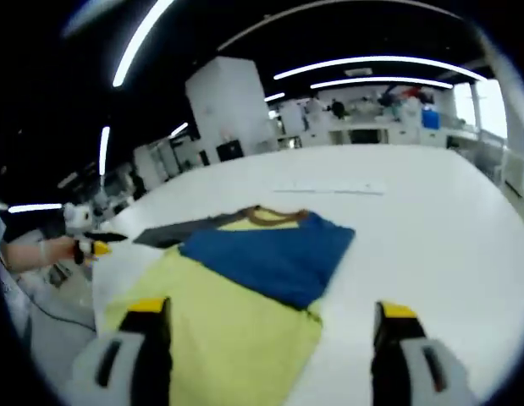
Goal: Fold the garment on the visible template until the final outline fits inside the template.
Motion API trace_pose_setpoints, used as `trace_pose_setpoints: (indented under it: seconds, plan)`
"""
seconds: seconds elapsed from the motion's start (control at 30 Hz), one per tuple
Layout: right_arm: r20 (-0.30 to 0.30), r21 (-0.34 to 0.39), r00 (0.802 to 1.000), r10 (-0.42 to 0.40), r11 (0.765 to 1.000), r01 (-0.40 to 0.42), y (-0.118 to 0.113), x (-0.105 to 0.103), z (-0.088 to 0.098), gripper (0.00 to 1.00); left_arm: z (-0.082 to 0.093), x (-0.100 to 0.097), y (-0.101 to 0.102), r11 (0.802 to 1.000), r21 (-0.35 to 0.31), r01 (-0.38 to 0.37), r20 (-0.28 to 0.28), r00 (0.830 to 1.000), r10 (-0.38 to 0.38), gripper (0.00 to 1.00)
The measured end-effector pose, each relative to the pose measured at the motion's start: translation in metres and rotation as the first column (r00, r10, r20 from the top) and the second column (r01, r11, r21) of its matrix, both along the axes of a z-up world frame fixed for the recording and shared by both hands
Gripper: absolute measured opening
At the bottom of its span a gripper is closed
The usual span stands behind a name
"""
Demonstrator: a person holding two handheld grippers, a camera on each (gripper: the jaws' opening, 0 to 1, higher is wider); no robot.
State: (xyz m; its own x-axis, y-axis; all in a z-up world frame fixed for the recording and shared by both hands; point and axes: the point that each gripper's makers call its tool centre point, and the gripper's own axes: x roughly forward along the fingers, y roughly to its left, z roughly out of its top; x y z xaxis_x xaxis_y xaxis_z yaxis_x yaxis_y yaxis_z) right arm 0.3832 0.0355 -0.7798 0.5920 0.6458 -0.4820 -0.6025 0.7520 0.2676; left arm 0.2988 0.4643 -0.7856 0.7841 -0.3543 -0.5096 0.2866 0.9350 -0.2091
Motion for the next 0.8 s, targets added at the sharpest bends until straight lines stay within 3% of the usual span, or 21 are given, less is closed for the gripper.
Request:
trace_pose_setpoints:
  seconds: [0.17,0.27,0.33,0.37,0.5,0.53,0.6,0.7,0.8]
  plan:
    - [-0.001,0.024,1.000,0.014,1.000,-0.014,0.006,-0.017,0.005,1.00,-0.013,0.008,0.038,0.996,0.023,-0.085,-0.017,0.996,0.086,0.81]
    - [0.005,0.027,1.000,0.028,0.999,-0.028,0.012,-0.033,0.007,1.00,-0.016,0.009,0.067,0.980,0.053,-0.194,-0.020,0.981,0.195,0.80]
    - [-0.003,0.026,0.999,0.036,0.999,-0.036,0.013,-0.036,0.004,1.00,-0.017,0.007,0.090,0.958,0.077,-0.277,-0.011,0.960,0.278,0.77]
    - [-0.006,0.025,0.999,0.037,0.999,-0.037,0.012,-0.037,0.003,1.00,-0.019,0.005,0.103,0.940,0.069,-0.333,-0.016,0.942,0.335,0.78]
    - [-0.015,0.033,0.999,0.030,0.999,-0.030,0.013,-0.039,0.003,1.00,-0.028,0.002,0.137,0.907,0.063,-0.415,-0.028,0.908,0.418,0.73]
    - [-0.014,0.033,1.000,0.028,0.999,-0.028,0.012,-0.039,0.004,1.00,-0.030,0.001,0.142,0.900,0.072,-0.430,-0.031,0.901,0.433,0.70]
    - [-0.019,0.033,0.999,0.026,0.999,-0.026,0.012,-0.040,0.004,1.00,-0.041,0.000,0.159,0.870,0.104,-0.482,-0.053,0.871,0.489,0.58]
    - [-0.021,0.032,1.000,0.017,0.999,-0.017,0.009,-0.041,0.004,1.00,-0.048,0.005,0.164,0.851,0.070,-0.521,-0.069,0.848,0.525,0.47]
    - [-0.026,0.028,1.000,0.007,1.000,-0.006,0.002,-0.043,0.004,1.00,-0.054,0.011,0.163,0.853,0.107,-0.511,-0.075,0.851,0.519,0.43]
